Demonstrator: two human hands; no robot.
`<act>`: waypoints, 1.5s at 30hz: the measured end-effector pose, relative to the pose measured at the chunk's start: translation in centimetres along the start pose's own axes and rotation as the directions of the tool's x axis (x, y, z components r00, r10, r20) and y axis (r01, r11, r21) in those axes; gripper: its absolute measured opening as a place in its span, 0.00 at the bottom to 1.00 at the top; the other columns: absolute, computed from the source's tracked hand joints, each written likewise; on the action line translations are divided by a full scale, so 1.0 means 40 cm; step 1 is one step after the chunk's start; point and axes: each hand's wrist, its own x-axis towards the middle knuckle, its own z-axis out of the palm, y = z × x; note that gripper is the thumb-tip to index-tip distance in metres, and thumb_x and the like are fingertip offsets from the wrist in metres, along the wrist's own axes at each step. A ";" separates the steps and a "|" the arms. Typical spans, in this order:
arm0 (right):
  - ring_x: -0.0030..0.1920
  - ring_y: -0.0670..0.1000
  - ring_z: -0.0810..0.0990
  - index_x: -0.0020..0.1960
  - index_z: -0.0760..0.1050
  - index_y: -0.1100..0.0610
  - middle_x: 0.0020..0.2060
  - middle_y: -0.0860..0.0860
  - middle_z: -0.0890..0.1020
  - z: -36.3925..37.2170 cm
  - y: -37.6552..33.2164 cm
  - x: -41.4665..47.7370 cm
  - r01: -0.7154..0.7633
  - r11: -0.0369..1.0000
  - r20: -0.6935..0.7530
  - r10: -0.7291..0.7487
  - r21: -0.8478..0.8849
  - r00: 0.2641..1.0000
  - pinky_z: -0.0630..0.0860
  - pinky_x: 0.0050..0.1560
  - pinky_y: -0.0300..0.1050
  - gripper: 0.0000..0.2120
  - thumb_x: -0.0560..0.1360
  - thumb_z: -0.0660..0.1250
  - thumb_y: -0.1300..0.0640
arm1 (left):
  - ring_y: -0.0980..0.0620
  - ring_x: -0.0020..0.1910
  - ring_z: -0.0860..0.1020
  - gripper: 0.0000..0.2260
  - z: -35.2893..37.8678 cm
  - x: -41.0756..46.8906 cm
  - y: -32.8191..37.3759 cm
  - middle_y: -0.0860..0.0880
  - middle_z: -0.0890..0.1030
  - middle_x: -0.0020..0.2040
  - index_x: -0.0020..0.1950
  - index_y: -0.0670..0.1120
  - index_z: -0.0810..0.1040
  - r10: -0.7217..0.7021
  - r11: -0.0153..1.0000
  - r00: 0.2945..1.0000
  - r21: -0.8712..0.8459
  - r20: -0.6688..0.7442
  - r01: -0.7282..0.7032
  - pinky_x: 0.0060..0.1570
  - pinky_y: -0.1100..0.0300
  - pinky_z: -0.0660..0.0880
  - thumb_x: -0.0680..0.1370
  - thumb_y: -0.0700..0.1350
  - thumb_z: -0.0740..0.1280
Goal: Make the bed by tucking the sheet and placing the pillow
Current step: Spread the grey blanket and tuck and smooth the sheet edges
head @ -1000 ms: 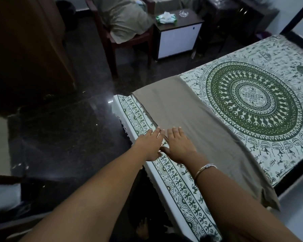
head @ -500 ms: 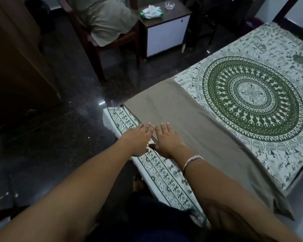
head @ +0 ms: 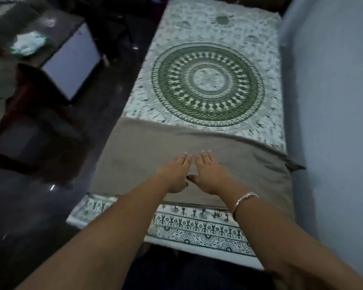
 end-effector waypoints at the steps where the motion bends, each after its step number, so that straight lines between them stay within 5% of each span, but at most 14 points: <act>1: 0.76 0.58 0.44 0.77 0.46 0.57 0.77 0.58 0.48 0.004 0.028 -0.007 -0.068 0.998 0.000 0.068 0.018 0.998 0.55 0.72 0.60 0.37 0.78 0.56 0.38 | 0.42 0.76 0.51 0.39 -0.009 0.029 0.010 0.44 0.44 0.78 0.77 0.43 0.40 0.057 0.998 0.998 0.032 0.018 -0.057 0.72 0.45 0.57 0.78 0.53 0.63; 5: 0.76 0.57 0.45 0.77 0.47 0.59 0.77 0.58 0.50 0.027 0.118 -0.026 -0.273 0.954 -0.015 0.277 0.127 0.961 0.54 0.73 0.56 0.37 0.78 0.55 0.38 | 0.42 0.76 0.50 0.39 -0.032 0.125 0.033 0.45 0.44 0.78 0.77 0.43 0.40 0.177 0.982 0.984 0.059 0.015 -0.178 0.71 0.47 0.57 0.78 0.54 0.63; 10: 0.76 0.57 0.45 0.77 0.47 0.60 0.77 0.57 0.50 0.056 0.247 -0.036 -0.360 0.902 0.006 0.370 0.239 0.929 0.53 0.74 0.54 0.36 0.79 0.55 0.40 | 0.44 0.76 0.51 0.39 -0.026 0.233 0.082 0.47 0.44 0.78 0.77 0.44 0.41 0.218 0.975 0.975 0.044 0.034 -0.219 0.70 0.46 0.60 0.77 0.55 0.63; 22: 0.74 0.56 0.56 0.76 0.50 0.62 0.74 0.60 0.57 0.370 0.817 0.169 -0.352 0.892 -0.013 0.371 0.285 0.929 0.56 0.71 0.47 0.33 0.80 0.55 0.43 | 0.46 0.76 0.51 0.34 0.218 0.809 0.431 0.44 0.47 0.78 0.77 0.42 0.45 0.254 0.966 0.967 -0.061 0.016 -0.252 0.73 0.52 0.54 0.79 0.53 0.60; 30: 0.56 0.64 0.70 0.65 0.68 0.58 0.58 0.65 0.72 0.485 1.138 0.315 -0.441 0.886 -0.423 0.459 0.146 0.781 0.68 0.52 0.56 0.21 0.78 0.55 0.46 | 0.42 0.73 0.59 0.26 0.294 1.184 0.620 0.42 0.51 0.78 0.76 0.46 0.56 0.350 0.937 0.921 0.081 -0.174 -0.341 0.69 0.48 0.61 0.80 0.52 0.56; 32: 0.61 0.65 0.68 0.68 0.66 0.56 0.63 0.64 0.70 0.499 1.183 0.349 -0.445 0.881 -0.440 0.468 0.163 0.766 0.66 0.57 0.58 0.23 0.79 0.52 0.44 | 0.39 0.74 0.56 0.24 0.290 1.252 0.635 0.42 0.47 0.78 0.76 0.52 0.57 0.342 0.936 0.920 0.150 -0.191 -0.317 0.69 0.43 0.60 0.81 0.54 0.54; 35: 0.74 0.64 0.53 0.76 0.52 0.47 0.76 0.57 0.53 0.506 1.261 0.410 -0.430 0.848 -0.299 0.516 0.310 0.803 0.51 0.69 0.67 0.27 0.80 0.48 0.41 | 0.34 0.74 0.49 0.23 0.282 1.319 0.634 0.40 0.43 0.77 0.75 0.60 0.54 0.238 0.963 0.954 0.176 -0.181 -0.206 0.71 0.39 0.53 0.80 0.57 0.52; 39: 0.74 0.61 0.56 0.77 0.52 0.56 0.75 0.62 0.57 0.498 1.395 0.421 -0.327 0.810 -0.368 0.530 0.486 0.764 0.55 0.72 0.57 0.27 0.81 0.54 0.50 | 0.38 0.69 0.61 0.24 0.277 1.335 0.657 0.43 0.64 0.72 0.76 0.54 0.55 0.255 0.937 0.894 0.322 -0.369 -0.135 0.63 0.43 0.60 0.80 0.56 0.53; 43: 0.63 0.66 0.69 0.70 0.65 0.54 0.65 0.66 0.70 0.474 1.460 0.416 -0.355 0.817 -0.290 0.513 0.455 0.808 0.67 0.63 0.54 0.20 0.78 0.60 0.56 | 0.39 0.63 0.68 0.16 0.259 1.360 0.715 0.43 0.69 0.65 0.66 0.45 0.69 0.223 0.953 0.872 0.287 -0.435 -0.101 0.51 0.47 0.68 0.79 0.49 0.60; 45: 0.57 0.67 0.74 0.61 0.73 0.58 0.58 0.67 0.75 0.449 1.461 0.422 -0.364 0.834 -0.392 0.525 0.415 0.756 0.71 0.55 0.53 0.13 0.77 0.62 0.60 | 0.39 0.54 0.73 0.11 0.253 1.369 0.743 0.41 0.70 0.62 0.59 0.42 0.70 0.172 0.982 0.870 0.153 -0.462 -0.112 0.42 0.50 0.67 0.77 0.38 0.61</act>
